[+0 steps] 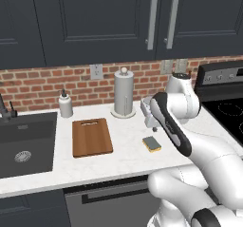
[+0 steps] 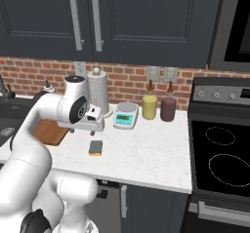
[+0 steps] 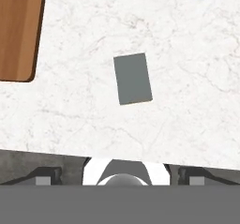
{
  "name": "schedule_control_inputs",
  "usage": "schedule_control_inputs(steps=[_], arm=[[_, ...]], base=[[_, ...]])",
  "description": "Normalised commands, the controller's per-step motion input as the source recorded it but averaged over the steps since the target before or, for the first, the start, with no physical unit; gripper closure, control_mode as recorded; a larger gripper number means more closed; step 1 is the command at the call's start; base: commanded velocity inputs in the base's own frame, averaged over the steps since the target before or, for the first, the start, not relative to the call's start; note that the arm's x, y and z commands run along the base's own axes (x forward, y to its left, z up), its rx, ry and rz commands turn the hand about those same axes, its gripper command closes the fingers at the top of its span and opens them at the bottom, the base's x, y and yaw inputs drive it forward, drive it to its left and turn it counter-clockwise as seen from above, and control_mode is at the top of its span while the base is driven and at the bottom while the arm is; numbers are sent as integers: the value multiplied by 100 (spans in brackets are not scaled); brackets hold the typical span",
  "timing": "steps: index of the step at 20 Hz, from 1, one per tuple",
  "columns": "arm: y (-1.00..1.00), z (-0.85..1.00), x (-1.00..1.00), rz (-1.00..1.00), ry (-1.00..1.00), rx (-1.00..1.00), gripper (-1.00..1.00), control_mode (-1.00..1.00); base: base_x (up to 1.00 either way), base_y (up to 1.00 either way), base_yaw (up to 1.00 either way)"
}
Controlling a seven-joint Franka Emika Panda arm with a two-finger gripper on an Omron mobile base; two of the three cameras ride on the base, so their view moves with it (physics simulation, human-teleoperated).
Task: Pick up the sponge from the counter and clean the cutting board by briefly scrubbing or pressing down on the cutting board. Once finished, release the sponge.
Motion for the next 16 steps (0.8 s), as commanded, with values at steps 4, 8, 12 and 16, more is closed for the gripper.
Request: schedule_control_inputs(steps=[4, 8, 12, 16], arm=[[0, -8, 10, 0, 0, 0, -100, -100], [-3, -18, 14, 1, 2, 0, -100, -100], [-4, -30, 18, 1, 7, 0, -100, -100], [0, -37, 28, 1, 13, 0, -100, -100]], base=[[0, 0, 0], [0, 0, 0], [0, 0, 0], [0, 0, 0]])
